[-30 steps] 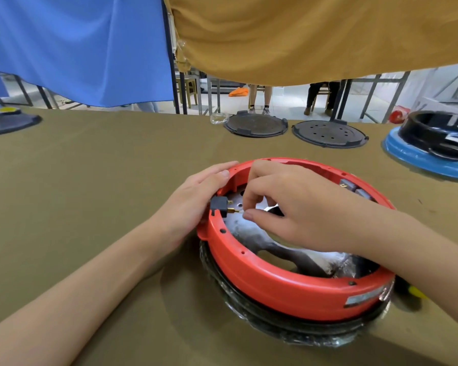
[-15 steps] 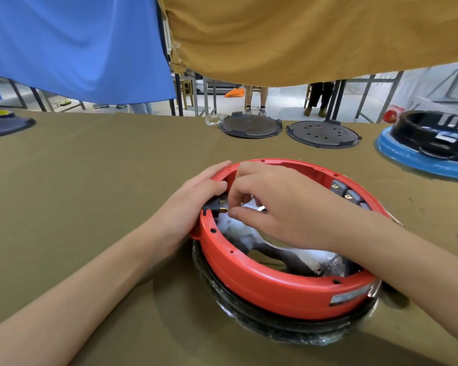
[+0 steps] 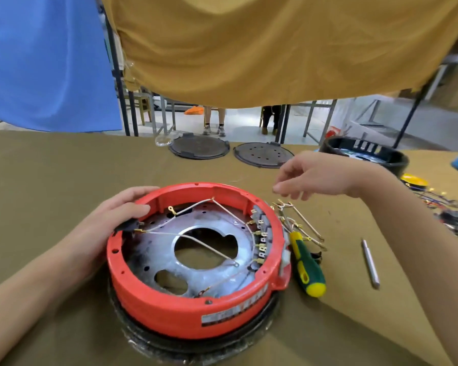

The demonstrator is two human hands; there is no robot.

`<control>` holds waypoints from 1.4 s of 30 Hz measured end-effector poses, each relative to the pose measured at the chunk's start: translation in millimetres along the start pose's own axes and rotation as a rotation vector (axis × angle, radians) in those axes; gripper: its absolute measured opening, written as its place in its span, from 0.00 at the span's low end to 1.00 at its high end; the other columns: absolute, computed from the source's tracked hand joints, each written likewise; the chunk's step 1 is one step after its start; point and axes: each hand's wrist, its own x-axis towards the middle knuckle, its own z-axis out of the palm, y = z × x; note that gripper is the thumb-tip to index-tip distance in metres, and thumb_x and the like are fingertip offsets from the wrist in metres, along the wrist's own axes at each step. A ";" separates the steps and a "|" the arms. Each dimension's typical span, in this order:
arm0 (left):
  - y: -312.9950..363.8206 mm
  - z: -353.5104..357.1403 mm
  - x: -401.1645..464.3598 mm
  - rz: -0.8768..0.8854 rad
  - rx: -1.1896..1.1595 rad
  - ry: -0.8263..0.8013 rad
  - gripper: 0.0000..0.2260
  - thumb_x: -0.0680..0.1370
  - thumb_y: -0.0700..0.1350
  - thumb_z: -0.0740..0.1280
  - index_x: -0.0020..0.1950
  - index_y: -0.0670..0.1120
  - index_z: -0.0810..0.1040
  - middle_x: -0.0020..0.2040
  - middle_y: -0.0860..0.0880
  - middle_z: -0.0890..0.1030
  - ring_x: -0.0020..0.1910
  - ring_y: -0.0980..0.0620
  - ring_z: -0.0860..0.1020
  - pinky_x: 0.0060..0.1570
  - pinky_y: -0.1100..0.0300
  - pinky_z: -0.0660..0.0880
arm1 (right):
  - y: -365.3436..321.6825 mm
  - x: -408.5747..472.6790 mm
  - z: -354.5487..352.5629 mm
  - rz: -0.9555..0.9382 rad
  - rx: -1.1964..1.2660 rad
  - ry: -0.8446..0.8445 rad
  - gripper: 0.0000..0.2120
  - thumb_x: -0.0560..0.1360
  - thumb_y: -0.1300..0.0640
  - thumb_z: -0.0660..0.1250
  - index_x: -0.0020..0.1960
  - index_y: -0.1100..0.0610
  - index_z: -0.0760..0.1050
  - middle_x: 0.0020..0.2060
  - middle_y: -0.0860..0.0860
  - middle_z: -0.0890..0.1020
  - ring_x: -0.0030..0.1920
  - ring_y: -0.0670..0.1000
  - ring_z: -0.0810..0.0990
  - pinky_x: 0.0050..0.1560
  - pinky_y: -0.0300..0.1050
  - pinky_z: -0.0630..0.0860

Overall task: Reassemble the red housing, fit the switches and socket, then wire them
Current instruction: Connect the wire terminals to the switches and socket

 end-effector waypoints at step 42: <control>-8.1 6.3 1.8 0.072 -0.020 0.113 0.14 0.77 0.36 0.63 0.57 0.48 0.84 0.55 0.42 0.84 0.50 0.46 0.82 0.61 0.47 0.73 | 72.5 27.7 22.9 0.420 -0.360 0.120 0.10 0.74 0.66 0.62 0.50 0.62 0.81 0.40 0.59 0.84 0.40 0.56 0.85 0.43 0.52 0.84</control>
